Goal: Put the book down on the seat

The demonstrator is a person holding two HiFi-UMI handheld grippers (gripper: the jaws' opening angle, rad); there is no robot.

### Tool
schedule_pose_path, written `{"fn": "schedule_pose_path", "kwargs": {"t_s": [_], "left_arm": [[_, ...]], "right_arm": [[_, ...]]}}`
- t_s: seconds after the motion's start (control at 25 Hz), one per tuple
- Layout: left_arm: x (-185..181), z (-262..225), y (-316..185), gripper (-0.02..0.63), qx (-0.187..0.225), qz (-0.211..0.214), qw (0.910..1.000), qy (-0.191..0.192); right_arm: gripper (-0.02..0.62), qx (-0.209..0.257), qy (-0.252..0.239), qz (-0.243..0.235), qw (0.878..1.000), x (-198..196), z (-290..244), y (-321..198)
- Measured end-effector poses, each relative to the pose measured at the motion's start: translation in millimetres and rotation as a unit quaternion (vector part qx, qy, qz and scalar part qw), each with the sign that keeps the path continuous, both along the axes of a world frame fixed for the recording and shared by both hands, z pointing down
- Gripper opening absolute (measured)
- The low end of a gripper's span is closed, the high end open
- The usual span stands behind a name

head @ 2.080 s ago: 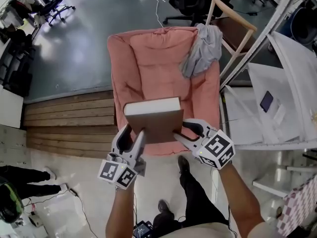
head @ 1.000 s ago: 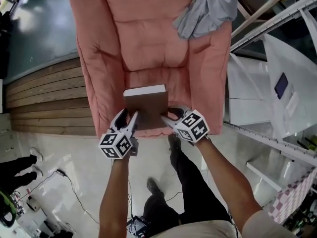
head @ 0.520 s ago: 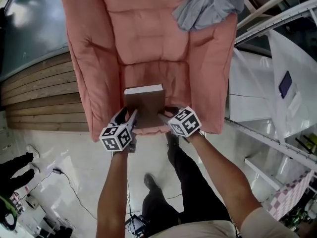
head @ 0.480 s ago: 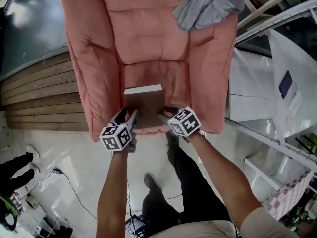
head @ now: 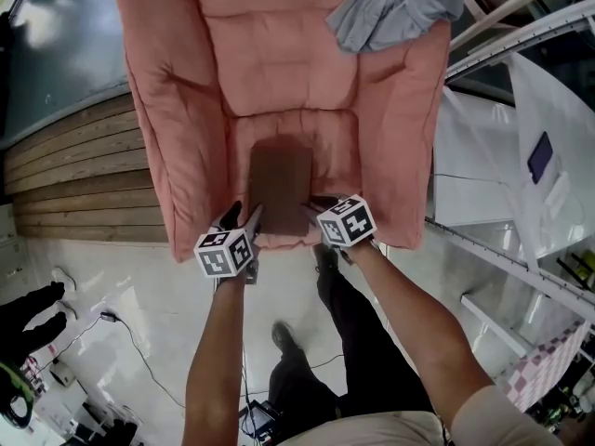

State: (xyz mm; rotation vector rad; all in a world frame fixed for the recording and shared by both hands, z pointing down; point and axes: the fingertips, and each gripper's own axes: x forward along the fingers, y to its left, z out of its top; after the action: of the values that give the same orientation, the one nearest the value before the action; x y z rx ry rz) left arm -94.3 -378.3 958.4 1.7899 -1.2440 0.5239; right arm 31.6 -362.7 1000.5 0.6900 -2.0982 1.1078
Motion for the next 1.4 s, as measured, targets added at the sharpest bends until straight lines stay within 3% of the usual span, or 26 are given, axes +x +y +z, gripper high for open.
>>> {"fn": "schedule_pose_path", "kwargs": {"t_s": [0.32,0.52,0.64,0.68,1.0,1.24,1.4], "left_arm": [[9,-45,12,0.221,0.02,0.037,0.9991,0.006],[11,-114,17,0.199,0.065,0.07,0.9953,0.014],[11,-172,17,0.164,0.106,0.077,0.991,0.027],[12,-194,17,0.15,0.122,0.079,0.9889,0.033],[-7,-371,41,0.044,0.23,0.096,0.9675,0.042],[-31,-499,92,0.031,0.307,0.103,0.9451,0.041],[-44,-575,132,0.029,0.351,0.112,0.9293,0.027]], "right_arm": [[0.109,0.009,0.02,0.016,1.0,12,-27,1],[0.079,0.05,-0.009,0.033,0.998,2,-91,-4],[0.015,0.087,-0.039,0.037,0.995,-6,-150,-4],[-0.012,0.101,-0.05,0.036,0.993,-9,-173,-4],[-0.012,0.231,-0.116,0.004,0.966,-31,-376,11],[-0.012,0.315,-0.142,-0.025,0.938,-44,-516,57],[-0.012,0.351,-0.135,-0.037,0.926,-49,-597,89]]}}
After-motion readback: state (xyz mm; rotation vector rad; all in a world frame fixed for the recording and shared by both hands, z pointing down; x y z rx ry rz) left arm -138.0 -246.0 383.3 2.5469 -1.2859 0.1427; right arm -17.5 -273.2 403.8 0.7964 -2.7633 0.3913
